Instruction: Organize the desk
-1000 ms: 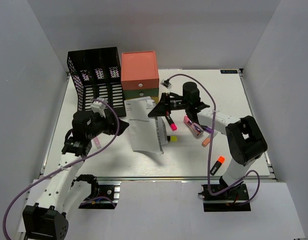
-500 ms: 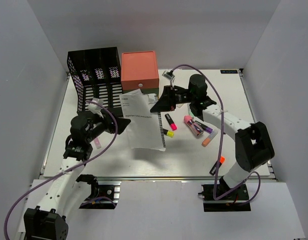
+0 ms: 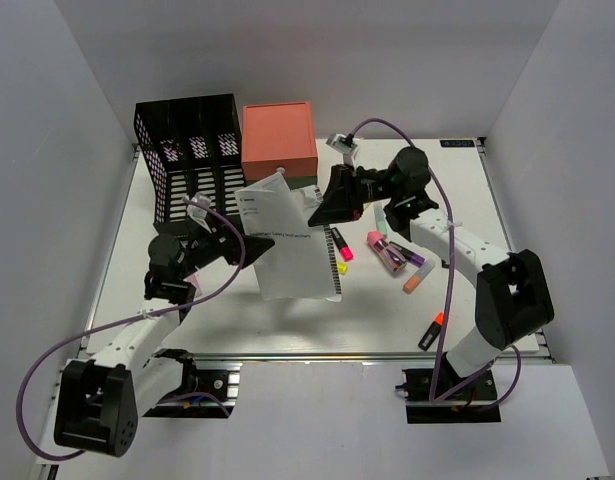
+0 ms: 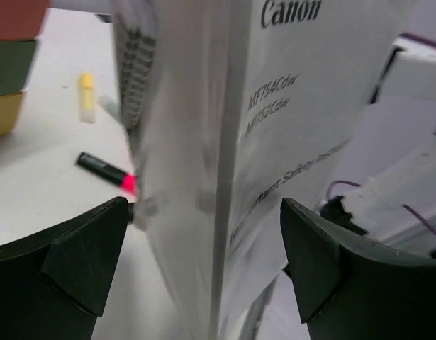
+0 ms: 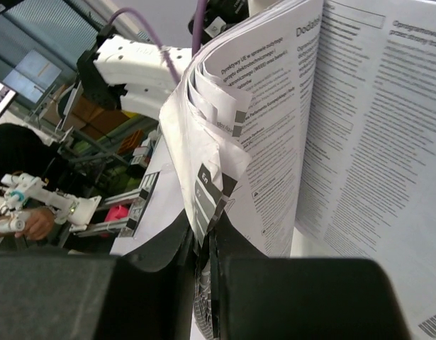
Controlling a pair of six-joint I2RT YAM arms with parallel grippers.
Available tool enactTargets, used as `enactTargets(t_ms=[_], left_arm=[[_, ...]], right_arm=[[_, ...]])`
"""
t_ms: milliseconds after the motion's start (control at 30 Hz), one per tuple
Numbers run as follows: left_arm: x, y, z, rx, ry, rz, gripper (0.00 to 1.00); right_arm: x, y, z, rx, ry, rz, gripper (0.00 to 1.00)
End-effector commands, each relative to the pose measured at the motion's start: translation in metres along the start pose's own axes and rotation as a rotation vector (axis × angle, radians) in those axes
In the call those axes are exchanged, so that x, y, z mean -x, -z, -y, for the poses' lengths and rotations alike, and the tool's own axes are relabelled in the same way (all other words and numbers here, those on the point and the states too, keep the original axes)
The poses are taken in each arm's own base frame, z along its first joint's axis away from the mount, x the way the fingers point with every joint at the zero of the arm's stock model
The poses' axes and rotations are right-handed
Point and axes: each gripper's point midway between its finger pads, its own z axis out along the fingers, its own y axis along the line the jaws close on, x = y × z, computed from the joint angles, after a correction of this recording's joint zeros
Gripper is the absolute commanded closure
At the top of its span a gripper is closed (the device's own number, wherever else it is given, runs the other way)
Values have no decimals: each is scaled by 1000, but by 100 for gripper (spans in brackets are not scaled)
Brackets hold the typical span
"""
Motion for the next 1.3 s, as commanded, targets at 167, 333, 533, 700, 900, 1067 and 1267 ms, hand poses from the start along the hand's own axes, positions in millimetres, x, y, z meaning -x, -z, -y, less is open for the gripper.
enactTargets(t_ms=[167, 333, 533, 700, 900, 1067, 1267], left_arm=[[11, 3, 54, -257, 30, -10, 23], [10, 3, 58, -267, 56, -57, 58], [2, 5, 54, -216, 58, -130, 88], [20, 5, 32, 4, -45, -118, 100], [57, 16, 28, 178, -142, -47, 100], [121, 23, 40, 313, -278, 65, 100], [186, 24, 68, 360, -366, 189, 100]], right_arm=[[11, 1, -24, 29, 136, -6, 100], [15, 1, -7, -42, 151, 4, 100], [20, 4, 5, -150, 199, 8, 100], [29, 15, 21, -339, 273, 18, 57], [44, 59, 41, -709, 450, 52, 11], [44, 106, 27, -922, 591, 101, 11], [13, 114, 1, -880, 659, 87, 100]])
